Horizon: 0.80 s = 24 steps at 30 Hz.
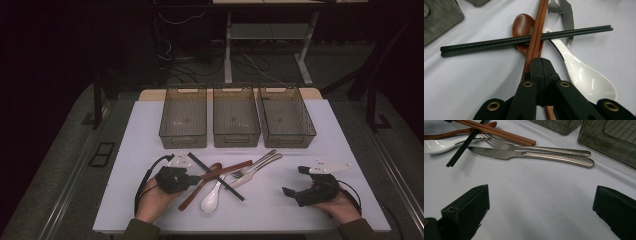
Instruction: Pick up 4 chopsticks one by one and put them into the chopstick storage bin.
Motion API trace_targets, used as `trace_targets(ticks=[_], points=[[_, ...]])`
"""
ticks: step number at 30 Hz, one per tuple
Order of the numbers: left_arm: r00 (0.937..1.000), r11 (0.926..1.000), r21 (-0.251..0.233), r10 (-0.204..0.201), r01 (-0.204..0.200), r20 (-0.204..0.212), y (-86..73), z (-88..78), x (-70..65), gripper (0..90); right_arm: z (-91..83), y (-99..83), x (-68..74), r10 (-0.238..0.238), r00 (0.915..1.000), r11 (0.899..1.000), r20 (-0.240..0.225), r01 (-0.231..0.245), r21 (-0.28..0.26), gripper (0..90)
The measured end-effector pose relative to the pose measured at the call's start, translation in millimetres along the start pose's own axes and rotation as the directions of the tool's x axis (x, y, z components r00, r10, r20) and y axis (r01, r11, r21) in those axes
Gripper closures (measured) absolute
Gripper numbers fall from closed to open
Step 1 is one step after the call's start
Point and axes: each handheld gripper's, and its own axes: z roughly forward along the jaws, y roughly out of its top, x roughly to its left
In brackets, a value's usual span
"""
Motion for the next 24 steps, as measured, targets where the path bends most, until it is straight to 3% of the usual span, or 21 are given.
trace_targets(ticks=[12, 22, 24], points=[[0.9994, 0.9984, -0.056, 0.003, -0.001, 0.034, 2.7, -3.6, -3.7, 83.9, 0.1, 0.0, 0.0, 0.0, 1.0, 1.0, -0.001, 0.0, 0.001, 0.5], [0.9988, 0.9925, -0.121, -0.011, 0.016, 0.048, 8.4, -6.7, 3.4, 68.1, 1.0, -0.1, 0.7, -0.001, 1.0, 1.0, -0.003, 0.001, 0.005, 0.5], [0.9984, 0.9915, -0.129, -0.014, 0.021, 0.055, 10.3, -5.4, 8.4, 60.8, 1.2, -0.1, 0.7, -0.003, 1.0, 1.0, -0.003, 0.003, 0.006, 0.5]])
